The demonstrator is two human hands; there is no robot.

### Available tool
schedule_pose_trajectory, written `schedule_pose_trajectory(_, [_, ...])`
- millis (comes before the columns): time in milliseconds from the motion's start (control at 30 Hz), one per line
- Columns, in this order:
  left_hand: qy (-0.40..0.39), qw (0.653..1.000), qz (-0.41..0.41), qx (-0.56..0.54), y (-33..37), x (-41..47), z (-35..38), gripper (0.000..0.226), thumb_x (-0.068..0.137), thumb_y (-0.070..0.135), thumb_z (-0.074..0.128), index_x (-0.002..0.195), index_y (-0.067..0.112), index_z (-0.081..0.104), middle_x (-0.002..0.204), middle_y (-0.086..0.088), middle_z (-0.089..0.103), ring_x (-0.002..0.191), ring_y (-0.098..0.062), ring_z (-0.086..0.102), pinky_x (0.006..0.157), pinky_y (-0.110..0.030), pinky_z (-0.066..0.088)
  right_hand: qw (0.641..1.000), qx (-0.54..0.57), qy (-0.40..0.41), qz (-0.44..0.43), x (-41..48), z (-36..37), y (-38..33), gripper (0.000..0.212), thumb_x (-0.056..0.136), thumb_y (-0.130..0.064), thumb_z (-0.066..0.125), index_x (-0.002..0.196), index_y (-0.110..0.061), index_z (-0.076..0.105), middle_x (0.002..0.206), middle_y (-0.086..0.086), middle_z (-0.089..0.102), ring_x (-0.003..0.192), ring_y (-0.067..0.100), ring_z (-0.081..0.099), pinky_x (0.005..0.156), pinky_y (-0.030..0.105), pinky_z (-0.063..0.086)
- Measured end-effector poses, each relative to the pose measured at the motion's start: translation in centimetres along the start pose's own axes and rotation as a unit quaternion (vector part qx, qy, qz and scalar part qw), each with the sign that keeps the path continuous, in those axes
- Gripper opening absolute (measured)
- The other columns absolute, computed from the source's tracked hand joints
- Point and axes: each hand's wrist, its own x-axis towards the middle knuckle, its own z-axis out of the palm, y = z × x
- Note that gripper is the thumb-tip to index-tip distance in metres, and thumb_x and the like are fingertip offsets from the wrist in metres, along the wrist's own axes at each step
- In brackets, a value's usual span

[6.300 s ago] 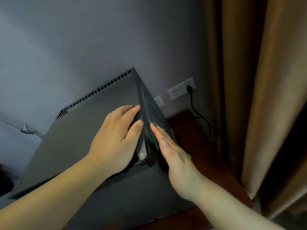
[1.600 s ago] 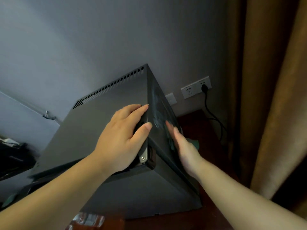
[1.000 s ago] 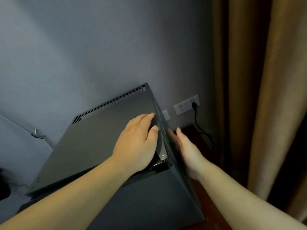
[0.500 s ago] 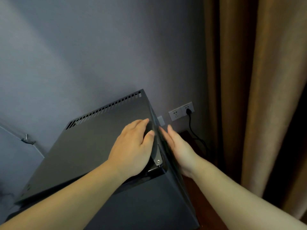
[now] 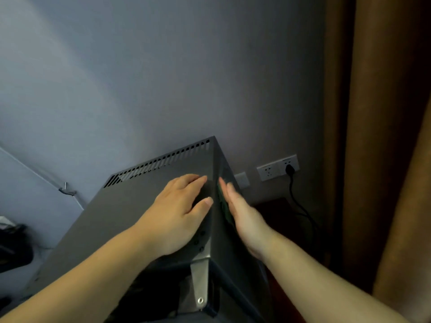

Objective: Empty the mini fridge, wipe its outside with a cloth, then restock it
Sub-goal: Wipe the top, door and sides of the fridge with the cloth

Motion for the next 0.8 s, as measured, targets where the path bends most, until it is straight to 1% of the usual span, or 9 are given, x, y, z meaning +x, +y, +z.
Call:
schedule_pose_trajectory(67, [0.003,1.0,-0.004,0.006,-0.1,1.0,-0.4,0.069,0.096,0.061,0.028,0.158,0.031,0.027,0.159,0.017,0.024,0.147,-0.003,0.014,0.116,-0.021,0.014,0.999,-0.024,0.008,-0.024,-0.9,0.6,0.3,0.08,0.082,-0.084,0.037,0.152,-0.045,0.033,0.158,-0.027,0.028,0.147,-0.008,0.018,0.126,0.029,0.009])
schedule_pose_trajectory(167, [0.026,0.999,-0.017,0.012,-0.6,2.4,-0.6,0.051,0.101,0.052,0.039,0.149,0.033,0.041,0.146,0.015,0.038,0.14,-0.009,0.031,0.116,-0.029,0.027,0.996,-0.065,-0.011,-0.063,-1.1,-0.1,1.1,0.048,0.101,-0.059,0.026,0.147,-0.047,0.021,0.162,-0.025,0.016,0.148,-0.011,0.008,0.124,0.022,0.004])
schedule_pose_trajectory(233, [0.063,0.998,-0.014,0.006,-0.9,3.1,-0.5,0.035,0.101,0.043,0.042,0.131,0.033,0.055,0.122,0.014,0.048,0.12,-0.01,0.046,0.103,-0.031,0.04,0.995,-0.085,-0.019,-0.043,0.6,-0.9,0.2,0.055,0.095,-0.067,0.029,0.147,-0.051,0.022,0.16,-0.027,0.019,0.147,-0.011,0.011,0.124,0.024,0.004])
schedule_pose_trajectory(300, [0.097,0.995,-0.017,-0.002,-1.1,3.5,-0.4,0.019,0.102,0.033,0.044,0.115,0.033,0.057,0.106,0.016,0.049,0.104,-0.007,0.049,0.089,-0.028,0.041,0.998,-0.051,-0.012,-0.014,2.2,-1.5,-0.6,0.07,0.085,-0.083,0.037,0.148,-0.054,0.029,0.158,-0.031,0.024,0.146,-0.011,0.014,0.127,0.034,0.006])
schedule_pose_trajectory(400, [0.108,0.992,-0.051,-0.044,-1.7,3.8,-0.5,0.017,0.101,0.023,0.046,0.104,0.036,0.056,0.099,0.02,0.054,0.093,-0.001,0.05,0.08,-0.025,0.037,0.993,-0.094,-0.043,-0.051,1.8,-1.1,-0.2,0.051,0.096,-0.071,0.028,0.145,-0.063,0.018,0.159,-0.037,0.011,0.147,-0.014,0.002,0.126,0.033,0.001])
schedule_pose_trajectory(467, [0.104,0.986,-0.072,-0.112,-2.1,3.7,-0.4,0.022,0.098,0.023,0.046,0.107,0.036,0.062,0.097,0.02,0.059,0.095,0.0,0.055,0.082,-0.026,0.041,0.989,-0.114,-0.063,-0.072,0.3,-0.7,0.6,0.048,0.092,-0.074,0.026,0.138,-0.071,0.015,0.155,-0.045,0.005,0.144,-0.019,-0.004,0.124,0.029,-0.001])
schedule_pose_trajectory(533, [0.093,0.979,-0.084,-0.16,-2.1,3.6,-0.3,0.031,0.091,0.027,0.044,0.113,0.036,0.064,0.097,0.019,0.063,0.098,-0.003,0.058,0.089,-0.03,0.046,0.99,-0.106,-0.059,-0.077,0.4,-0.9,0.8,0.055,0.089,-0.073,0.026,0.142,-0.068,0.012,0.157,-0.042,0.006,0.144,-0.018,-0.003,0.125,0.03,0.0])
schedule_pose_trajectory(700, [0.073,0.991,-0.06,-0.097,-2.1,4.6,-0.3,0.025,0.102,0.022,0.051,0.117,0.041,0.06,0.104,0.02,0.06,0.098,-0.001,0.057,0.089,-0.028,0.047,0.997,-0.054,-0.036,-0.041,3.4,-1.8,-1.1,0.058,0.086,-0.073,0.032,0.14,-0.074,0.01,0.159,-0.03,0.015,0.151,0.001,0.011,0.126,0.042,0.008])
schedule_pose_trajectory(800, [0.078,0.993,-0.039,-0.077,-2.1,5.5,-0.2,0.024,0.1,0.023,0.055,0.121,0.034,0.06,0.105,0.019,0.056,0.098,0.0,0.055,0.086,-0.018,0.043,0.996,-0.053,-0.045,-0.064,1.9,-1.4,0.3,0.055,0.083,-0.078,0.035,0.133,-0.081,0.011,0.161,-0.034,0.008,0.149,-0.007,0.004,0.126,0.04,0.007])
